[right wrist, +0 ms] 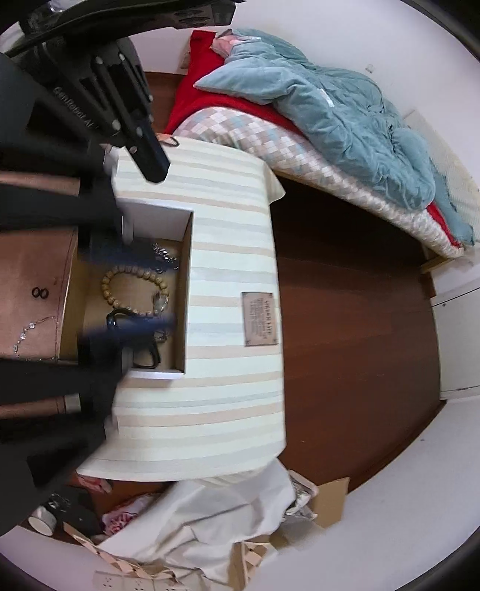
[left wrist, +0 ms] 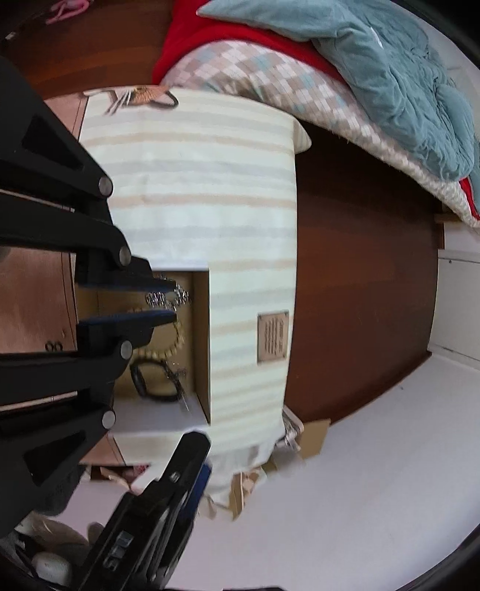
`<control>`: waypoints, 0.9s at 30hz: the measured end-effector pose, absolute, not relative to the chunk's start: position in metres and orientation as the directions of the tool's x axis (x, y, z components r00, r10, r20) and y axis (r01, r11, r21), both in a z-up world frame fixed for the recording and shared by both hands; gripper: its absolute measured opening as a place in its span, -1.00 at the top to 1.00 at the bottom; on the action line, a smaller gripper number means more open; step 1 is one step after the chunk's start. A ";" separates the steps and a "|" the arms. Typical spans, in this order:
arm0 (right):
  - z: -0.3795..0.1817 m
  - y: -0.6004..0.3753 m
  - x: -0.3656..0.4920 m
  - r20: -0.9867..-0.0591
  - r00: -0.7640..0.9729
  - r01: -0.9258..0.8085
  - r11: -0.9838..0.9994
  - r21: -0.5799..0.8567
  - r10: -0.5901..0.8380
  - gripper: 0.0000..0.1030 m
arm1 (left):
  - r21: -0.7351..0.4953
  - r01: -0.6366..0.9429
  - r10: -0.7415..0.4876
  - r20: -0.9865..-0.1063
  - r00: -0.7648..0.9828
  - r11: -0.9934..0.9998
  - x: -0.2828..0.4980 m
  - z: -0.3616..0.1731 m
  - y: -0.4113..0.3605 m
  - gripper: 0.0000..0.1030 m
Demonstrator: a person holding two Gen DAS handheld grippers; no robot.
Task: Organize jewelry
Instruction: 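Carry both chains into the white box and open both grippers, then withdraw both grippers from the box back over the mat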
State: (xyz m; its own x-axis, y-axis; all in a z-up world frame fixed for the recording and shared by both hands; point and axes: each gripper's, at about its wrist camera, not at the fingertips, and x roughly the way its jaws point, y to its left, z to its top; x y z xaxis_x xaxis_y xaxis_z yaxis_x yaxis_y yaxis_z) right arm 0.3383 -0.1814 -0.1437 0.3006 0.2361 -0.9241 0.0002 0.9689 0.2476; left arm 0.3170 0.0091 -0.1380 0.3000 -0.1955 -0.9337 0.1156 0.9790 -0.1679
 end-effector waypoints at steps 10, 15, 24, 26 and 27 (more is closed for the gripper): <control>-0.161 -0.188 0.303 -0.956 0.291 0.038 0.999 -0.010 -0.021 -0.58 | 0.058 0.043 0.036 -0.914 0.405 0.997 0.291 -0.149 0.025 -0.85; -0.180 -0.186 0.286 -0.960 0.268 0.034 0.997 -0.070 -0.076 -0.94 | 0.094 0.034 0.073 -0.916 0.395 0.995 0.277 -0.163 0.025 -0.97; -0.179 -0.182 0.267 -0.950 0.301 0.048 0.996 -0.077 -0.088 -1.00 | 0.125 0.033 0.101 -0.906 0.411 0.992 0.259 -0.162 0.018 -0.99; -0.174 -0.183 0.262 -0.947 0.311 0.052 0.996 -0.068 -0.081 -1.00 | 0.125 0.033 0.099 -0.899 0.426 0.992 0.255 -0.155 0.016 -0.99; -0.170 -0.183 0.260 -0.945 0.316 0.053 0.996 -0.065 -0.079 -1.00 | 0.126 0.033 0.099 -0.895 0.434 0.992 0.252 -0.151 0.016 -0.99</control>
